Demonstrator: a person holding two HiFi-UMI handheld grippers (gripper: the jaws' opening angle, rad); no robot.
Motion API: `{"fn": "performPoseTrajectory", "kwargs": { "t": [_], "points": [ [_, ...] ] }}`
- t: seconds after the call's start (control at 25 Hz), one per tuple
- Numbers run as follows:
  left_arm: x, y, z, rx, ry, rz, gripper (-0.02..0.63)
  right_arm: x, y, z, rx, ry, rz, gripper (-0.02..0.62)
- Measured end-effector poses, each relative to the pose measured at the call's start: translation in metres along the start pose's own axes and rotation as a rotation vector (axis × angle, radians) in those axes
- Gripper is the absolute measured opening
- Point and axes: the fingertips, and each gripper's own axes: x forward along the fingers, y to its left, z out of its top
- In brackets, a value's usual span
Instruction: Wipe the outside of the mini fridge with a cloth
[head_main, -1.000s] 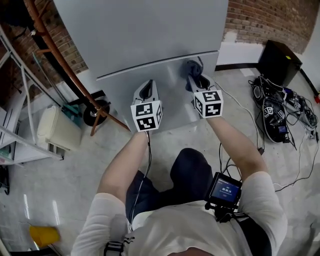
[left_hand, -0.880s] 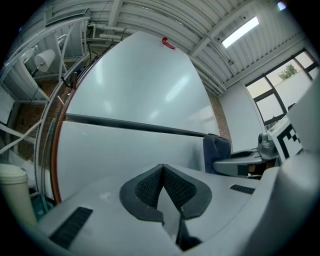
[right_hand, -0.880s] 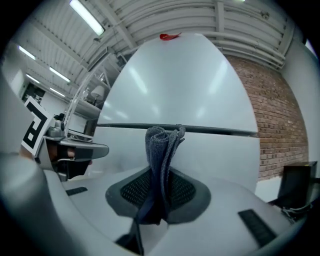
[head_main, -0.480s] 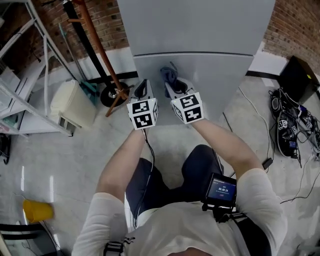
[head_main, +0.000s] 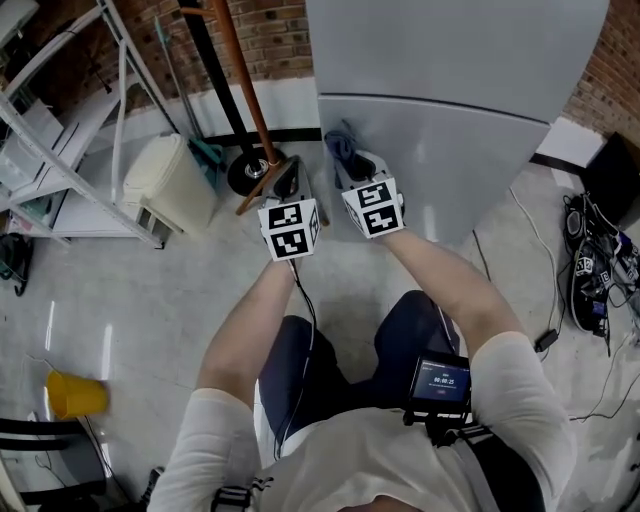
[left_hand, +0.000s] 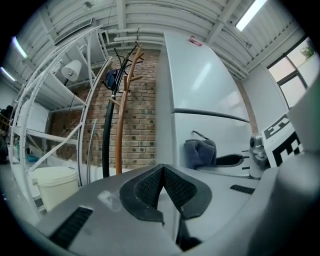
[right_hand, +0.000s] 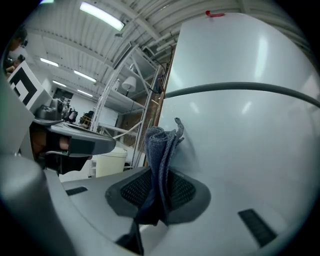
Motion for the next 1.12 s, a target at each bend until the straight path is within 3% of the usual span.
{"fn": "performPoseTrajectory", "kwargs": {
  "t": [0.36,1.12],
  "points": [
    [0.004,-0.026,-0.001,0.001,-0.007,-0.045,0.000,-0.023,-0.025,0.001,0.002,-0.005,-0.052,0.080],
    [0.046,-0.174,0.001,0.019,-0.019,-0.249,0.000,-0.128,-0.169,-0.052,0.051,0.013,-0.260,0.080]
  ]
}}
